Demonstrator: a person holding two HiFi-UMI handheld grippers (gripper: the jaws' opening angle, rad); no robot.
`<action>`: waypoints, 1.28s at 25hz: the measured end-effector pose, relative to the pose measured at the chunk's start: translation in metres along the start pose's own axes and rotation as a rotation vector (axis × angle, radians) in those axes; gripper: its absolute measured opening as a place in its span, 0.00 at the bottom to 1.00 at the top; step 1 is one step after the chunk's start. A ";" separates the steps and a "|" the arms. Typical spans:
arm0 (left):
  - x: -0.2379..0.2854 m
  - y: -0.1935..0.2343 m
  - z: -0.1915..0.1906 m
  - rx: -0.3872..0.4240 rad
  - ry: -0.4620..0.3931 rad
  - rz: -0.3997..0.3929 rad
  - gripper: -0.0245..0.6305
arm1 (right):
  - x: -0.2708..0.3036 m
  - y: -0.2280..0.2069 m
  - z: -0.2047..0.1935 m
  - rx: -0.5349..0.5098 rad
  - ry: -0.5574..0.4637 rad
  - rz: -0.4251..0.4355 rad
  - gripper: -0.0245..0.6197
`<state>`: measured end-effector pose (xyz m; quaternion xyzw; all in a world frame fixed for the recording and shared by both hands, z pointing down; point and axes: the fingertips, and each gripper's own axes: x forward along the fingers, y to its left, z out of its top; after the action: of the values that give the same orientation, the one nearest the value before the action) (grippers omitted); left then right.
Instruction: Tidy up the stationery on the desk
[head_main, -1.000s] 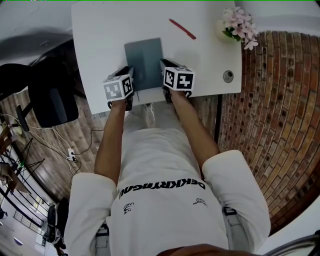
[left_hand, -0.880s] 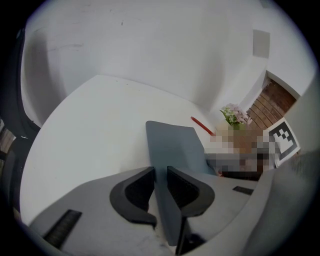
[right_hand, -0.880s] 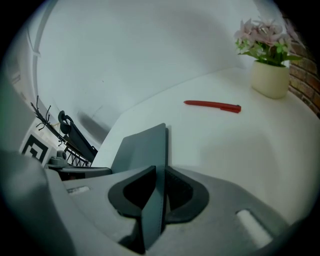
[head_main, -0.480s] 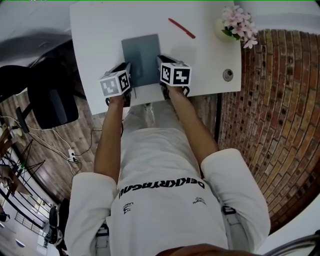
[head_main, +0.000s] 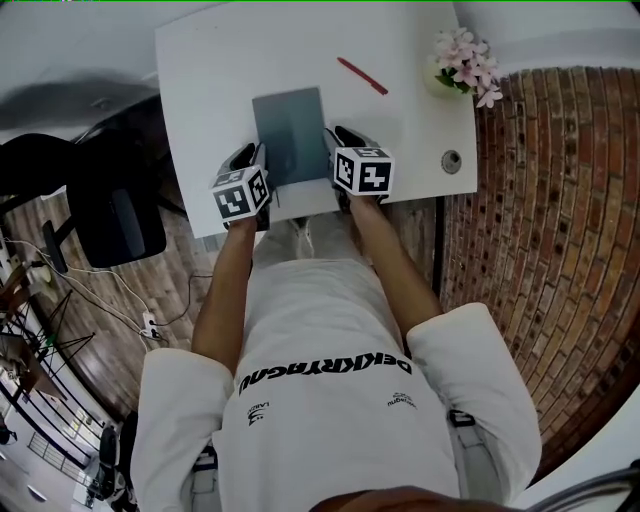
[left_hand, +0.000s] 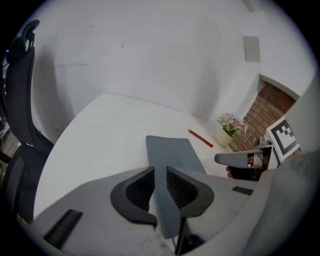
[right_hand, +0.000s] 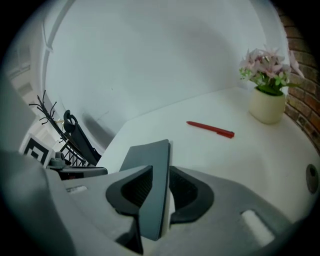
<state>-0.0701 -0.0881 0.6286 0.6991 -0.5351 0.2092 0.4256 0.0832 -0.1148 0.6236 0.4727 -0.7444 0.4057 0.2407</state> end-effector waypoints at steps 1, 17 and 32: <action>-0.004 -0.002 0.002 0.005 -0.008 -0.001 0.14 | -0.004 0.001 0.003 -0.003 -0.010 0.002 0.18; -0.075 -0.078 0.046 0.159 -0.204 -0.071 0.04 | -0.089 0.016 0.065 -0.022 -0.219 0.030 0.18; -0.120 -0.113 0.066 0.271 -0.359 -0.112 0.04 | -0.100 0.012 0.111 -0.467 -0.205 0.026 0.20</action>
<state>-0.0175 -0.0667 0.4605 0.8044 -0.5298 0.1275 0.2367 0.1187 -0.1537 0.4837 0.4331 -0.8444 0.1759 0.2615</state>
